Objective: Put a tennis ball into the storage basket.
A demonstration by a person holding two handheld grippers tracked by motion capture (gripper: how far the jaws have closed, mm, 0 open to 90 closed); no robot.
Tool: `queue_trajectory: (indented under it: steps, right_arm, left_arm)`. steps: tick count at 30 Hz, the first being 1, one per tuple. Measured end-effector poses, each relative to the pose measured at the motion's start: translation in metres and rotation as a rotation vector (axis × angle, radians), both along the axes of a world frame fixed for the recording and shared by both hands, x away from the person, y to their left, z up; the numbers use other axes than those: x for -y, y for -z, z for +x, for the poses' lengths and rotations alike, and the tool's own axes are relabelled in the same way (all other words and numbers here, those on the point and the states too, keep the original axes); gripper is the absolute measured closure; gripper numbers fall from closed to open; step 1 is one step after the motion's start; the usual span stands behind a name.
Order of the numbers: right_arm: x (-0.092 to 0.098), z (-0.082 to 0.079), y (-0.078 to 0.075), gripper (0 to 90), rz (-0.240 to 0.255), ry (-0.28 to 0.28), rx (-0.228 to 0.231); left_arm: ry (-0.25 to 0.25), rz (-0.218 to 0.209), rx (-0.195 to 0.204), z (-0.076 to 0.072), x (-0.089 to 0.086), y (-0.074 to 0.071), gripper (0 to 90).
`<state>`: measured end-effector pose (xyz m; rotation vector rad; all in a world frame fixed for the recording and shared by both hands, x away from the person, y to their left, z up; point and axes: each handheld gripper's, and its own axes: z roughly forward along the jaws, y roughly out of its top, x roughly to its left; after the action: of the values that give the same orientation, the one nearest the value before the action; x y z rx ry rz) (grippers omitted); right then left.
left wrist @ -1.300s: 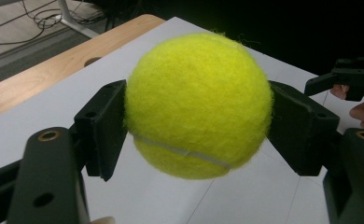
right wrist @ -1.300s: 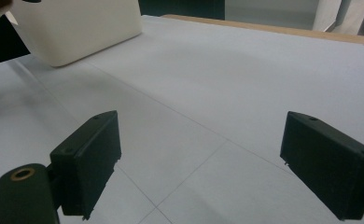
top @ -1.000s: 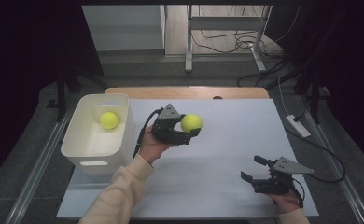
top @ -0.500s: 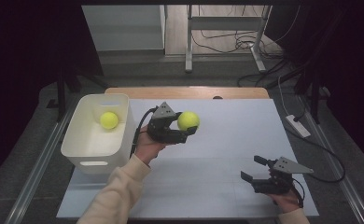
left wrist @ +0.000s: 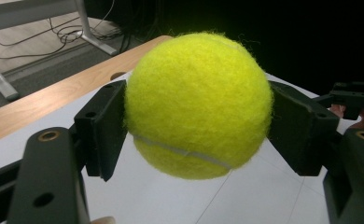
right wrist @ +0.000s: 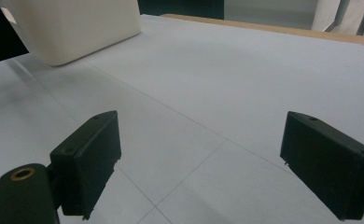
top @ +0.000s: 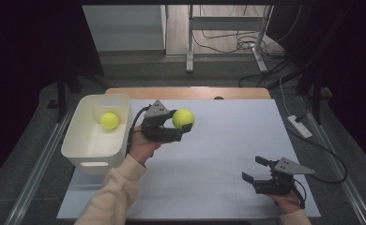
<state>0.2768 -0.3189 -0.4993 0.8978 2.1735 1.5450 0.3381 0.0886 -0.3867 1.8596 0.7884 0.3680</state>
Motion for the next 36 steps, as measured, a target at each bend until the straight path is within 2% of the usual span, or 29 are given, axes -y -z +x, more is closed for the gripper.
queue_trajectory:
  steps: [20,27,36]
  right_arm:
    - [-0.001,0.000,0.000,12.1,0.001,0.000,0.001]
    - [-0.001,0.000,0.000,12.1,0.000,0.000,0.001]
    - [-0.001,0.001,0.000,12.2,-0.002,-0.001,0.001]
  left_arm:
    - [-0.051,-0.014,0.025,-0.005,-0.023,-0.012,27.0]
    - [-0.072,-0.033,0.035,-0.006,-0.032,-0.016,27.0]
    - [-0.094,-0.032,0.042,-0.008,-0.042,-0.021,27.0]
